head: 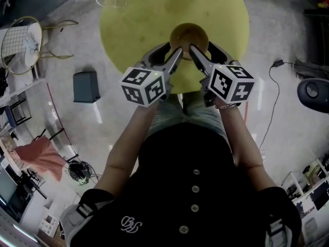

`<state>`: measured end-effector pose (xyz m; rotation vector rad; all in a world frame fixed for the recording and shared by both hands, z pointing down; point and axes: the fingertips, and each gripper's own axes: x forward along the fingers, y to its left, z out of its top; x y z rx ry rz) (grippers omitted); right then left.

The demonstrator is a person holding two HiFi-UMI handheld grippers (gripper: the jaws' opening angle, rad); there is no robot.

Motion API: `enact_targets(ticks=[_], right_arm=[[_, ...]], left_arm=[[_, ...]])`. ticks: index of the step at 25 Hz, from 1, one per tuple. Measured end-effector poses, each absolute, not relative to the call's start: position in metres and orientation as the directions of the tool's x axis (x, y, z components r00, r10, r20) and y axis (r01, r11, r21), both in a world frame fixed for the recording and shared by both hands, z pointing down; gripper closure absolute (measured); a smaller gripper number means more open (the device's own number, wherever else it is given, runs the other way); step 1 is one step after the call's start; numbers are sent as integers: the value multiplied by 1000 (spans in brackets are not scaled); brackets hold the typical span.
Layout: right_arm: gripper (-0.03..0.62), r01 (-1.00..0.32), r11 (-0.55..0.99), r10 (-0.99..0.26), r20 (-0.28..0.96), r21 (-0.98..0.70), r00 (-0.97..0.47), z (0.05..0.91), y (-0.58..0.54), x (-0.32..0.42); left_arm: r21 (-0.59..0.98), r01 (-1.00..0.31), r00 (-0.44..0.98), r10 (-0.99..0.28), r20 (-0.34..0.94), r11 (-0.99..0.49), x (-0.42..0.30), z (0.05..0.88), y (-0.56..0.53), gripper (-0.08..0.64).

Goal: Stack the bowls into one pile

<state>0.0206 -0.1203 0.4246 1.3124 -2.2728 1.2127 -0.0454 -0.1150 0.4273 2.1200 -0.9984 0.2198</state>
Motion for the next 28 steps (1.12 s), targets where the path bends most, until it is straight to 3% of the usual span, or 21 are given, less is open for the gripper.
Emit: enact_targets(ticks=[28], right_arm=[[350,-813,205,-565,612,-545,-553,460,-113,26]], left_arm=[[570,-745,652,-561,509,-348,-43,464,-107,425]])
